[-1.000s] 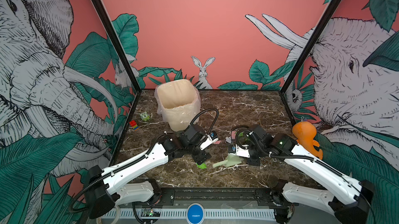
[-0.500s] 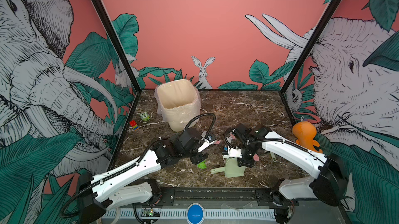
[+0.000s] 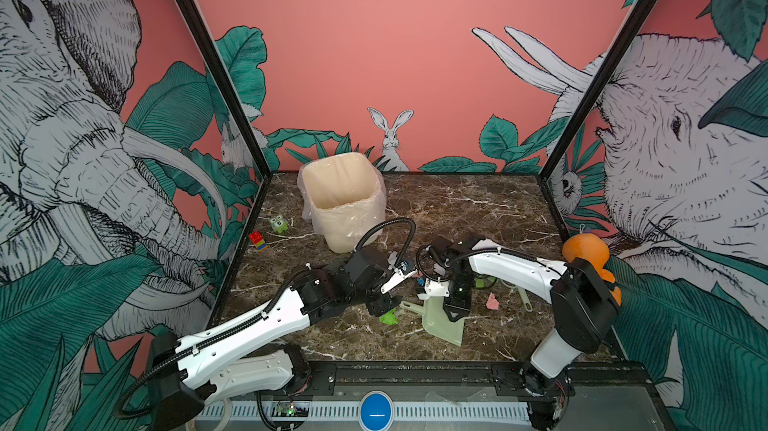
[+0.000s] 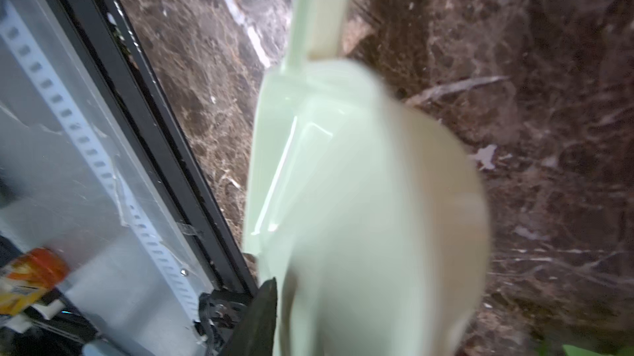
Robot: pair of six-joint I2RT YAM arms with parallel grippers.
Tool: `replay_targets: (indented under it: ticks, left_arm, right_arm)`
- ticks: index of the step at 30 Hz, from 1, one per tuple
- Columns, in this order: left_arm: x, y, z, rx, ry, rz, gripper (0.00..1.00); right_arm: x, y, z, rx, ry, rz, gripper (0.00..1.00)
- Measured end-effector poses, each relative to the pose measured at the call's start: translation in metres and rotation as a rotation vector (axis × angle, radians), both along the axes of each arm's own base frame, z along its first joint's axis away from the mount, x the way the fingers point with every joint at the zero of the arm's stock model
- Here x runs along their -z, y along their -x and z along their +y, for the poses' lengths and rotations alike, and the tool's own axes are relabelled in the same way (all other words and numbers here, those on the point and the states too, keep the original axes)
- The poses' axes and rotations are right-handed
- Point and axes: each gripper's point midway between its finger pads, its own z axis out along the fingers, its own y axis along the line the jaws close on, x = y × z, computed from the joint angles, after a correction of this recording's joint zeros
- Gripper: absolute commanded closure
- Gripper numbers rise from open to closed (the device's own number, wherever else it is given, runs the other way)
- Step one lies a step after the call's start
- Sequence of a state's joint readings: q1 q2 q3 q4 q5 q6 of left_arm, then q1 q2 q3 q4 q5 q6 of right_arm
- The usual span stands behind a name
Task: Sweep away the paper scraps from the table
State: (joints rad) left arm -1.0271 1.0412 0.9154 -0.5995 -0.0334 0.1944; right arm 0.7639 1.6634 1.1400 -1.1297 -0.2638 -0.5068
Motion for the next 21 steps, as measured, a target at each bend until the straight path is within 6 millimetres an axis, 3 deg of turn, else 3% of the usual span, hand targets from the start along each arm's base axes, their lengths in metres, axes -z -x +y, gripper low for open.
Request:
replay_targets:
  ticks: [9,14,18,21]
  left_arm:
    - [0.0,0.003,-0.002,0.011,0.004,0.009,0.27]
    - [0.004,0.005,-0.004,0.015,-0.004,0.023,0.26]
    - [0.008,0.005,-0.005,0.013,-0.012,0.032,0.25]
    - [0.01,0.004,-0.006,0.003,-0.012,0.041,0.24]
  right_arm:
    - [-0.004,-0.024,-0.005,0.045,0.01,-0.119,0.36]
    - [-0.023,-0.043,-0.008,0.098,-0.02,-0.248,0.25]
    - [-0.043,-0.069,-0.028,0.277,-0.027,-0.36,0.22]
    - [-0.056,-0.091,-0.055,0.478,-0.026,-0.438,0.21]
